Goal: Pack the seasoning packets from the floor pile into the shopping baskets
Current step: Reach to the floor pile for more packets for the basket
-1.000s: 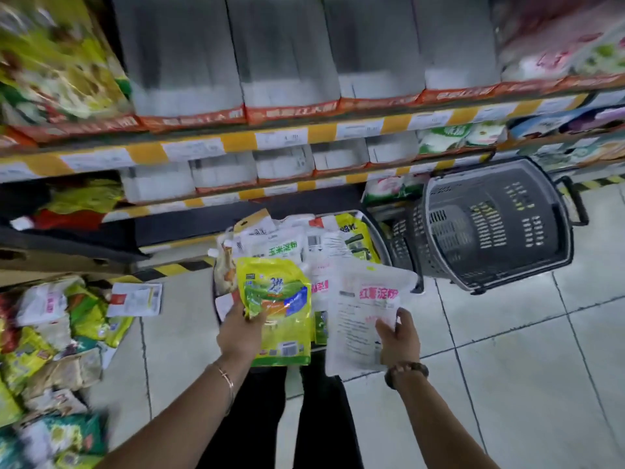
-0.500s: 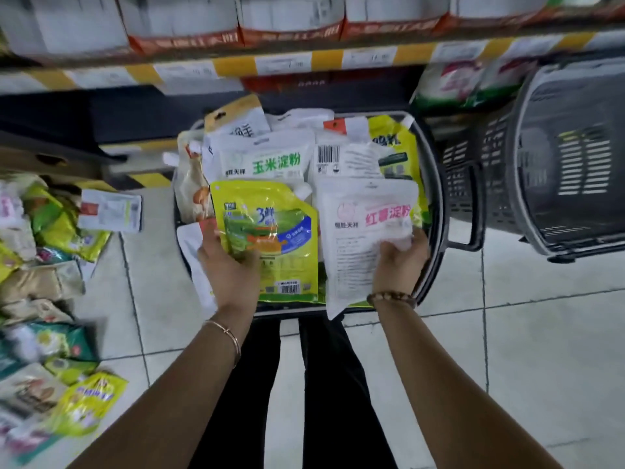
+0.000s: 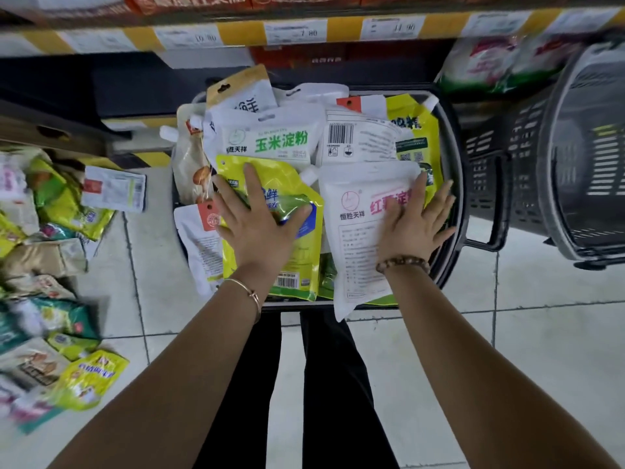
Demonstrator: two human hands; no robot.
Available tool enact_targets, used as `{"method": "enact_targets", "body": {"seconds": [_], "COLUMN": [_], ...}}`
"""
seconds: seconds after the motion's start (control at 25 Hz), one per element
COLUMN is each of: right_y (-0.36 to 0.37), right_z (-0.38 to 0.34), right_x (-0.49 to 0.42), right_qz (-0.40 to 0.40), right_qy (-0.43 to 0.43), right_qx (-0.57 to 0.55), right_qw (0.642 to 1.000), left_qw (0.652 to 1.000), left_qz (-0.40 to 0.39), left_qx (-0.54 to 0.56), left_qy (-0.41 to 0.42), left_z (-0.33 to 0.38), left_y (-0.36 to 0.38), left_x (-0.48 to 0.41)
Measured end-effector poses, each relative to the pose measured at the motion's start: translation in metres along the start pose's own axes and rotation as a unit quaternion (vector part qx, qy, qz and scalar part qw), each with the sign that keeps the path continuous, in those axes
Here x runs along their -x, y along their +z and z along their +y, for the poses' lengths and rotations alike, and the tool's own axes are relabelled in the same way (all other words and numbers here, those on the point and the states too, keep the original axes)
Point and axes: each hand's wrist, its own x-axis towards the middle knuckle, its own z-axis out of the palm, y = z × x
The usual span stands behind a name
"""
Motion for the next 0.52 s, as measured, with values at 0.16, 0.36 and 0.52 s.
{"method": "enact_targets", "body": {"seconds": [0.16,0.36,0.52], "right_y": [-0.004,-0.019,-0.028], "right_z": [-0.006,-0.007,-0.017], "right_x": [-0.008,-0.025,-0.043], "right_qz": [0.029,0.03,0.08], "right_qy": [0.142,0.169,0.163], "right_qx": [-0.112,-0.142,-0.175], "right_qw": [0.983,0.975,0.968], "left_qw": [0.998,0.993,0.99], "left_qz": [0.027,0.058,0.078], "left_qx": [0.047,0.075,0.068], "left_qy": [-0.042,-0.066,-0.092], "left_z": [-0.002,-0.012,-0.01], "left_y": [-0.001,-0.009,-0.012], "left_x": [-0.011,-0.024,-0.033]}}
